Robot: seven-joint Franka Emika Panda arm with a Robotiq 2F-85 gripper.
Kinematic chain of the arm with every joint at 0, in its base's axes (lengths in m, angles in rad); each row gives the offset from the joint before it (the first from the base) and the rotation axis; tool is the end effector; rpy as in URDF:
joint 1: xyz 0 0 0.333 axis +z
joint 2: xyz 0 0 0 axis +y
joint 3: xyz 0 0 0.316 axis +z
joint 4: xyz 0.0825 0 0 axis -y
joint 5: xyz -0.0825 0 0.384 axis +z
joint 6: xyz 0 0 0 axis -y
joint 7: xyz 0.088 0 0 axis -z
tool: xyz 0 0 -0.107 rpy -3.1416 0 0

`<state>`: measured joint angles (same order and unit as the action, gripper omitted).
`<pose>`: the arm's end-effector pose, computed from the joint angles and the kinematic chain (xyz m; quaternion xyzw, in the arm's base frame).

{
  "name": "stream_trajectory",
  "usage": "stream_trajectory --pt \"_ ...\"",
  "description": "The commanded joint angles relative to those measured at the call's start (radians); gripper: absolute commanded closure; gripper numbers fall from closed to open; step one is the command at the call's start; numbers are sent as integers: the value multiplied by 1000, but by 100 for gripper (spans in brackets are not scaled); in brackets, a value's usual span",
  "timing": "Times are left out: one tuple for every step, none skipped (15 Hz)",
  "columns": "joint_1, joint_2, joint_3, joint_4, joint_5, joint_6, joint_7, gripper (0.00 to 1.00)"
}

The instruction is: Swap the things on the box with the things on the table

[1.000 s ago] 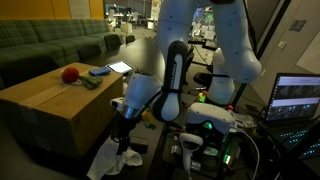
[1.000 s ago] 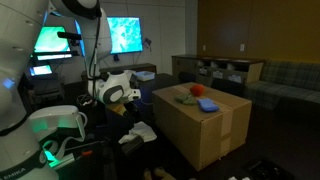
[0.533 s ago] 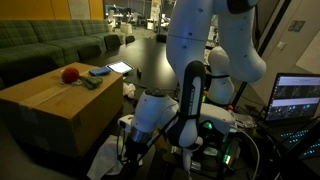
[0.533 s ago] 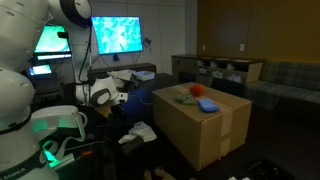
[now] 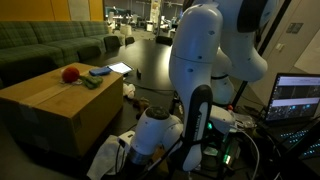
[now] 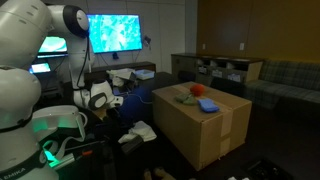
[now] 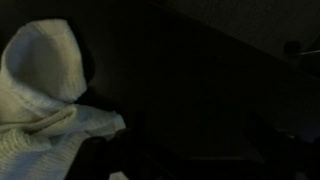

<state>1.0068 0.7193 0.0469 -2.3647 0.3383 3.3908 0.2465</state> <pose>0.2693 0.4041 0.0612 -0.9640 -0.2208 -0.1192 0.0882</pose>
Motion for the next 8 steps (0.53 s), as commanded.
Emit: stream_trajectory --pt "21 21 -58 27 28 4 19 0" --pt "20 18 -72 24 30 2 21 0" --pt "21 24 -89 29 34 3 23 0" --pt "7 20 -99 22 29 4 19 0" --pt "0 15 -110 16 28 2 17 0" --pt "-19 21 -111 20 18 -2 13 0" --pt "-28 31 -121 27 15 -7 11 0" --pt "-53 27 -118 21 5 -15 6 0"
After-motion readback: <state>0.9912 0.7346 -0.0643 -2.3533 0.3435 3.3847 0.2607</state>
